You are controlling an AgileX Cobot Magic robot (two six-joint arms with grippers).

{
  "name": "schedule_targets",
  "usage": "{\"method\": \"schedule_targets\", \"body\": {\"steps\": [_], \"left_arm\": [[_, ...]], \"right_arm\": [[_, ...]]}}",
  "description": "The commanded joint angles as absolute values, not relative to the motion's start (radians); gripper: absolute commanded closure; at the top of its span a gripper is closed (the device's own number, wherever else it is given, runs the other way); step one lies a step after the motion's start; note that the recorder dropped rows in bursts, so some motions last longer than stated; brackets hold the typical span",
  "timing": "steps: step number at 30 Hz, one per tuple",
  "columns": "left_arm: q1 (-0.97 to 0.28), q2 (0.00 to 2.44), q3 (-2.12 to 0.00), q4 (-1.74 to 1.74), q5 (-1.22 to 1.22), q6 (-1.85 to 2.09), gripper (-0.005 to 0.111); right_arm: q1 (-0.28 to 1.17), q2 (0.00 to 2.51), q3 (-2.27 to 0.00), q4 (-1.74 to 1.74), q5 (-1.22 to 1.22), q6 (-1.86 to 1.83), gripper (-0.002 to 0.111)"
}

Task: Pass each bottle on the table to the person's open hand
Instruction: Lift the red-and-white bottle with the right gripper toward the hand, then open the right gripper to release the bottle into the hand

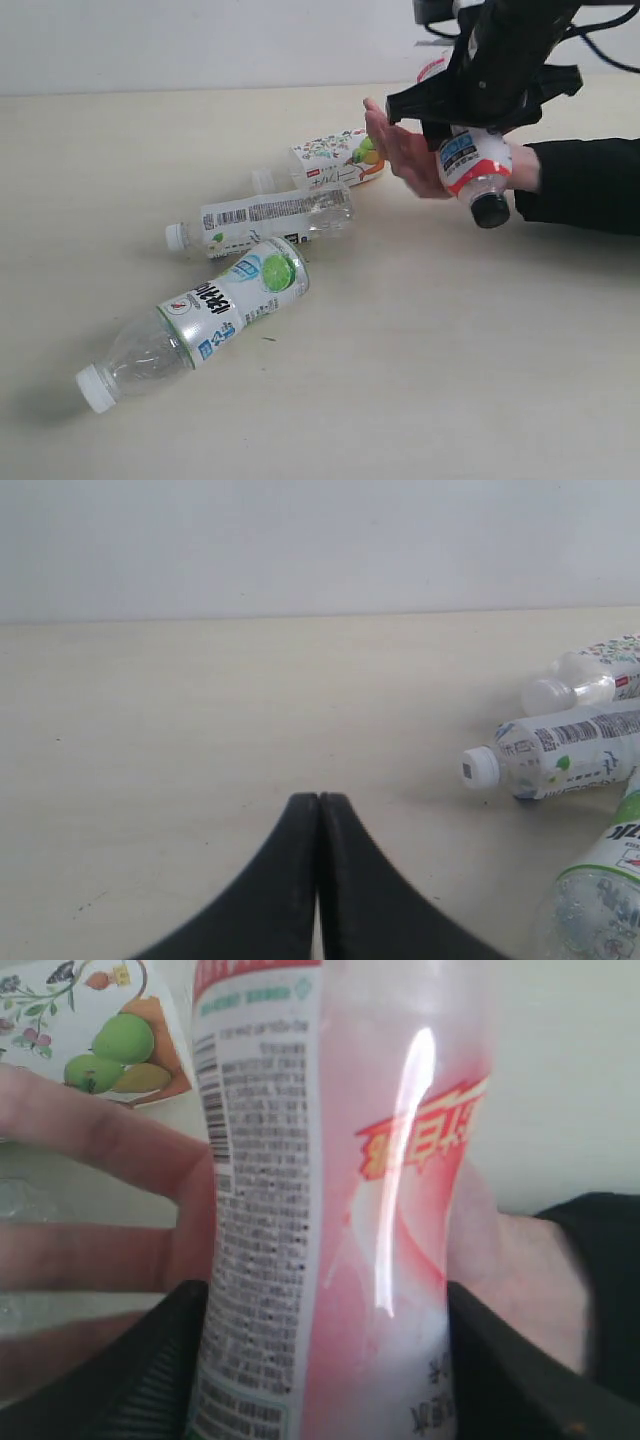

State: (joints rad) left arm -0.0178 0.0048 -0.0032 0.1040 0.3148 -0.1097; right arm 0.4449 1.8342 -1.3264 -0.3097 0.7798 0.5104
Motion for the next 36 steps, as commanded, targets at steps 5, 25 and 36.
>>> {"method": "schedule_targets", "body": {"steps": [5,25,36], "left_arm": [[-0.023,0.0,0.0,0.096,0.311,-0.111,0.104],[-0.023,0.0,0.0,0.096,0.311,-0.111,0.104],[-0.023,0.0,0.0,0.096,0.311,-0.111,0.104]], "right_arm": [[0.439,1.945,-1.333,-0.267,0.66,0.496,0.108],[0.439,1.899,-1.333,-0.21,0.765,0.444,0.108],[0.439,1.899,-1.333,-0.212,0.761,0.444,0.066]]}}
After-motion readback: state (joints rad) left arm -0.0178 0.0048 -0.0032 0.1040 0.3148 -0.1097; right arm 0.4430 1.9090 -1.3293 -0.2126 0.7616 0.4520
